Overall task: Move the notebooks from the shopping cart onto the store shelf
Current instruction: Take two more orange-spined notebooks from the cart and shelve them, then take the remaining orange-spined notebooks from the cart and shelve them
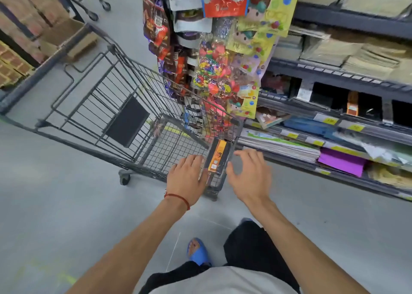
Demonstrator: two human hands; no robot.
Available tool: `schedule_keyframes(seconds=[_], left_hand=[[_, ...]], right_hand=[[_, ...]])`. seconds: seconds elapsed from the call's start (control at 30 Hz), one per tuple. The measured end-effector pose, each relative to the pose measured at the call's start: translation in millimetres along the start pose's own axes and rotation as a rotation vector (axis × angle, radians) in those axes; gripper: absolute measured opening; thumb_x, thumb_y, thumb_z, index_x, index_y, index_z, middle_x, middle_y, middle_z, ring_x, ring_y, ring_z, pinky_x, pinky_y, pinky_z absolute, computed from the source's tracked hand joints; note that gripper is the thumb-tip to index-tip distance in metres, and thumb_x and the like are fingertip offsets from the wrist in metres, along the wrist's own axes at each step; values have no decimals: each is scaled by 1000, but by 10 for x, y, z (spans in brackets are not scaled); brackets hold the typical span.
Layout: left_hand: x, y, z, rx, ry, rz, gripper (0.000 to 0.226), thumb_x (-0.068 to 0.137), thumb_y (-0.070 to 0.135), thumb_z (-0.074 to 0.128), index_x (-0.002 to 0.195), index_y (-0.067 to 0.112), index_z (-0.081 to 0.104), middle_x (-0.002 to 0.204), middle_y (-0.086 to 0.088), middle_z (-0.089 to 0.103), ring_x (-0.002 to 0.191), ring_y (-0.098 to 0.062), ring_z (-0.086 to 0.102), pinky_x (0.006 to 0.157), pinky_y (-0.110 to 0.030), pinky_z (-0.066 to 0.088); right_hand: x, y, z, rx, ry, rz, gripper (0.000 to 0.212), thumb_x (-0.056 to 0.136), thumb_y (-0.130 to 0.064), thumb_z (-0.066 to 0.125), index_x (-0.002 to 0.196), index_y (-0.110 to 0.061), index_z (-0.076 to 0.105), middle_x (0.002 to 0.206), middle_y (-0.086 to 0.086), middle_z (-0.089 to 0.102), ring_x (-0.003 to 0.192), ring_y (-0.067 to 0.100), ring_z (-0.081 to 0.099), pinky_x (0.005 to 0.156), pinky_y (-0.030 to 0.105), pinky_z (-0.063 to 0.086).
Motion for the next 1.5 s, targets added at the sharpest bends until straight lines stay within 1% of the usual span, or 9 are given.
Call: schedule_keyframes(seconds=[0.2,0.37,0.57,0.67,0.83,1.03,1.2,1.4,1.5], left_hand=[[563,-239,60,0,-45,36,37,98,45,38,126,23,50,113,7,58,103,-17,55,82,-36,50],[980,-469,175,5,-100,31,40,98,47,34,128,24,47,117,8,58,106,-16,55,86,-37,50],[1385,-676,303,-7,-177,44,36,98,44,40,126,24,49,114,6,58,106,-20,55,78,-38,49],[1603,-824,495,-58,-260,53,39,99,44,41,130,22,48,121,4,57,111,-22,53,81,-41,49],[1909,-1079,900,-84,-398,157,44,99,43,40,137,20,44,129,0,55,119,-23,51,85,-42,50],[2209,-1238,1542,-78,-575,331,44,98,47,42,136,24,43,126,2,54,114,-21,55,84,-41,53],[2481,-1145,2413,-202,-718,244,50,92,53,53,128,18,51,124,-3,59,110,-25,58,89,-38,52],[2400,-908,3239,-293,-795,36,77,77,65,65,123,6,47,122,-12,58,106,-31,60,77,-36,51],[2372,-810,3480,-374,-780,-10,76,73,60,73,117,5,46,116,-12,56,103,-30,58,71,-34,47]], right_hand=[[397,-97,324,16,-84,55,33,91,-40,57,117,-22,64,110,-9,62,106,12,53,87,31,50],[782,-65,590,76,-156,136,33,91,-36,60,122,-22,62,116,-9,59,111,10,52,87,24,44],[980,-71,948,95,-198,236,33,91,-34,58,120,-20,64,113,-6,61,110,16,54,85,34,53],[974,-81,1200,101,-210,314,32,92,-34,59,120,-20,64,114,-4,63,109,18,56,84,34,52],[951,-69,1667,69,-201,481,30,92,-36,56,118,-23,64,116,-4,63,110,19,57,86,37,55],[964,-34,2128,-8,-188,573,39,89,-34,54,125,-20,63,117,-1,63,110,20,56,88,37,55],[929,54,2396,-101,-232,536,41,90,-32,54,127,-16,62,115,1,63,105,20,58,85,38,57],[850,284,2655,-124,-260,504,38,87,-28,56,124,-19,63,111,-1,63,101,20,57,80,36,57],[772,422,2771,-133,-252,514,35,89,-25,58,123,-20,64,109,0,64,100,19,57,83,33,55]])
Point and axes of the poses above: each hand's wrist, its own x-axis towards the middle knuckle, its own z-axis out of the palm, y = z × x, the point moved 7 cm from there along x, towards the middle knuckle
